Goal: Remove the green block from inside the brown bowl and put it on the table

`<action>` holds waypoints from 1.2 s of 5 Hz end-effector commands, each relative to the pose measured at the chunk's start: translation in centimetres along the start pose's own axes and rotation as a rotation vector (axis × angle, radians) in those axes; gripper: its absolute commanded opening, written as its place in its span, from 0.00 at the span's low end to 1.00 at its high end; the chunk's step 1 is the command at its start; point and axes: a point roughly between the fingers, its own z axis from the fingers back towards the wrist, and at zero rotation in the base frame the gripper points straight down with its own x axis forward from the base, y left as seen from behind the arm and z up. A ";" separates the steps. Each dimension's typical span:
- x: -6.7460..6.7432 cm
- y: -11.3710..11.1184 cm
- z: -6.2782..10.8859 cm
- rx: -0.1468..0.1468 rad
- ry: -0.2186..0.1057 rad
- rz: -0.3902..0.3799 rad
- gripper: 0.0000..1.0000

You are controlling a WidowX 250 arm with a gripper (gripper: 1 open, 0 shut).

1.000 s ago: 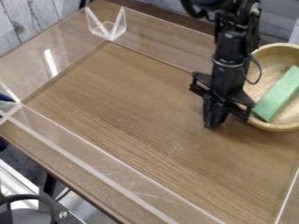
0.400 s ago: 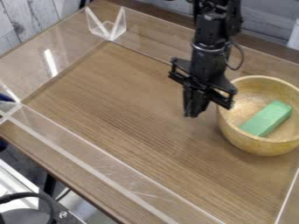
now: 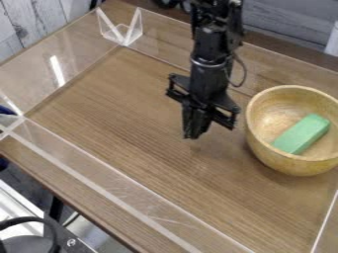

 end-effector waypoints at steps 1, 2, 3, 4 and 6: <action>0.2 1.0 0.6 0.012 -0.041 0.015 0.00; -0.1 1.5 -0.6 0.010 -0.017 0.021 0.00; -0.6 1.7 -0.8 0.006 0.010 0.022 0.00; -0.9 1.7 -0.9 0.001 0.023 0.019 0.00; -1.6 1.6 -1.1 -0.008 0.050 0.012 0.00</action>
